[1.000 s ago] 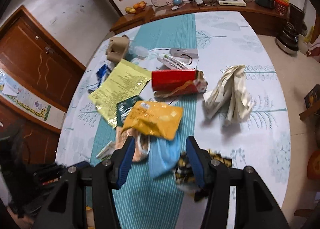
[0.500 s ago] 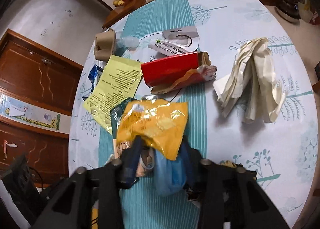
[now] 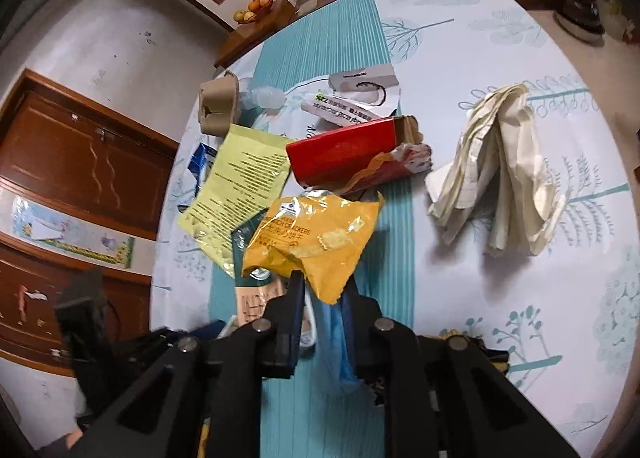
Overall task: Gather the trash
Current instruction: 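Lift the wrapper and yellow bag off the table with both tools, then carry the wrapper and yellow bag over the black bin, then open both tools to drop the wrapper and bag into the bin, then move both open tools back toward the remaining trash on the table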
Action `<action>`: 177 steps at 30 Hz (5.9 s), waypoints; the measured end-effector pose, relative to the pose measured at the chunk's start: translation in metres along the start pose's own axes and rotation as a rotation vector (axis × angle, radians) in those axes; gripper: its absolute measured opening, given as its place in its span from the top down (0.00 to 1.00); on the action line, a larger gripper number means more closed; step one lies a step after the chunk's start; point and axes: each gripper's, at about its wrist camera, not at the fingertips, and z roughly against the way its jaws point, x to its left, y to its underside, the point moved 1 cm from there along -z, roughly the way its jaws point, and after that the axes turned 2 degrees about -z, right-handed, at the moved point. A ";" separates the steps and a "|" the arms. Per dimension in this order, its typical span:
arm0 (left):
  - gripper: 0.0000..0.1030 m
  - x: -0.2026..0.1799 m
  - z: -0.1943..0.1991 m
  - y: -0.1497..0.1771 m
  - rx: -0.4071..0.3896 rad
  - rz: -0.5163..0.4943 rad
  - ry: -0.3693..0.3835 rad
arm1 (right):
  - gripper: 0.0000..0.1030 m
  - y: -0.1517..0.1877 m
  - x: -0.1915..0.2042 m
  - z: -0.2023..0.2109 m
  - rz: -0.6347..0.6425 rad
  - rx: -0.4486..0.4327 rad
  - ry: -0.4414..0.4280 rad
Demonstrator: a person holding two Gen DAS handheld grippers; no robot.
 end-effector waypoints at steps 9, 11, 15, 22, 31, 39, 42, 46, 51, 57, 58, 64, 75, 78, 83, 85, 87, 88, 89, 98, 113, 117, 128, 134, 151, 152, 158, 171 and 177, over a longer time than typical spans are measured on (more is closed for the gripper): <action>0.84 0.001 -0.007 0.004 0.001 0.037 0.001 | 0.69 -0.005 -0.010 -0.005 -0.151 0.014 -0.103; 0.84 0.004 -0.006 0.007 0.002 0.051 0.006 | 0.69 -0.006 -0.011 -0.005 -0.175 0.011 -0.118; 0.84 0.008 0.000 0.015 -0.001 0.052 0.003 | 0.61 -0.007 -0.020 -0.007 -0.269 0.000 -0.141; 0.85 0.011 0.002 0.016 0.001 0.049 0.008 | 0.60 -0.014 -0.031 -0.014 -0.384 -0.034 -0.136; 0.96 -0.007 0.005 0.015 -0.010 0.043 -0.052 | 0.77 -0.021 -0.027 -0.028 -0.389 -0.050 -0.008; 0.98 -0.003 0.044 0.035 -0.058 0.080 -0.044 | 0.81 -0.003 0.001 0.016 -0.301 -0.130 -0.019; 0.98 0.003 0.068 0.047 -0.085 0.087 -0.021 | 0.81 0.011 0.013 0.040 -0.268 -0.162 -0.019; 0.98 0.008 0.106 0.065 -0.127 0.068 0.020 | 0.81 0.042 0.039 0.070 -0.171 -0.198 0.027; 0.98 0.008 0.137 0.091 -0.167 0.004 0.047 | 0.81 0.093 0.067 0.092 -0.092 -0.224 0.079; 0.97 0.003 0.164 0.137 -0.204 -0.105 0.062 | 0.81 0.169 0.098 0.104 -0.037 -0.246 0.166; 0.97 0.002 0.166 0.143 -0.206 -0.118 0.067 | 0.81 0.182 0.101 0.104 -0.030 -0.247 0.184; 0.97 -0.003 0.167 0.190 -0.187 -0.216 0.083 | 0.81 0.250 0.117 0.101 -0.008 -0.233 0.251; 0.97 -0.008 0.151 0.230 -0.145 -0.217 0.058 | 0.81 0.301 0.106 0.081 0.015 -0.130 0.303; 0.97 -0.011 0.139 0.240 -0.129 -0.202 0.038 | 0.81 0.310 0.096 0.070 0.018 -0.095 0.310; 0.97 -0.018 0.098 0.260 -0.088 -0.174 -0.003 | 0.81 0.329 0.060 0.040 -0.039 -0.031 0.294; 0.97 -0.019 0.082 0.266 -0.073 -0.158 -0.006 | 0.81 0.336 0.045 0.028 -0.064 -0.016 0.290; 0.97 -0.023 0.060 0.273 -0.056 -0.147 -0.027 | 0.81 0.343 0.026 0.015 -0.091 -0.005 0.297; 0.97 -0.024 0.051 0.276 -0.052 -0.142 -0.034 | 0.81 0.345 0.018 0.010 -0.103 -0.001 0.295; 0.97 -0.024 0.038 0.280 -0.045 -0.134 -0.047 | 0.81 0.348 0.009 0.005 -0.113 0.001 0.291; 0.97 -0.018 -0.071 0.299 0.019 -0.025 -0.073 | 0.81 0.368 -0.077 -0.073 -0.199 0.037 0.285; 0.67 0.000 -0.191 0.309 0.049 -0.002 -0.121 | 0.63 0.381 -0.135 -0.184 -0.240 0.074 0.261; 0.60 0.002 -0.189 0.308 0.042 0.014 -0.129 | 0.55 0.380 -0.133 -0.185 -0.242 0.059 0.253; 0.59 0.012 -0.143 0.310 0.009 0.035 -0.145 | 0.54 0.375 -0.112 -0.152 -0.208 0.023 0.254; 0.59 0.006 -0.084 0.304 -0.017 0.039 -0.128 | 0.54 0.374 -0.079 -0.103 -0.189 0.004 0.245; 0.38 -0.016 0.116 0.261 -0.161 -0.005 -0.009 | 0.54 0.349 0.051 0.054 -0.053 -0.117 0.210; 0.38 -0.016 0.123 0.258 -0.170 -0.010 -0.007 | 0.54 0.347 0.058 0.061 -0.040 -0.129 0.212; 0.38 -0.020 0.168 0.236 -0.232 -0.061 -0.004 | 0.54 0.326 0.094 0.100 0.020 -0.232 0.247; 0.38 -0.031 0.224 0.186 -0.327 -0.203 0.015 | 0.54 0.290 0.129 0.152 0.022 -0.420 0.309; 0.38 -0.038 0.230 0.150 -0.333 -0.196 0.023 | 0.54 0.260 0.132 0.168 0.052 -0.459 0.331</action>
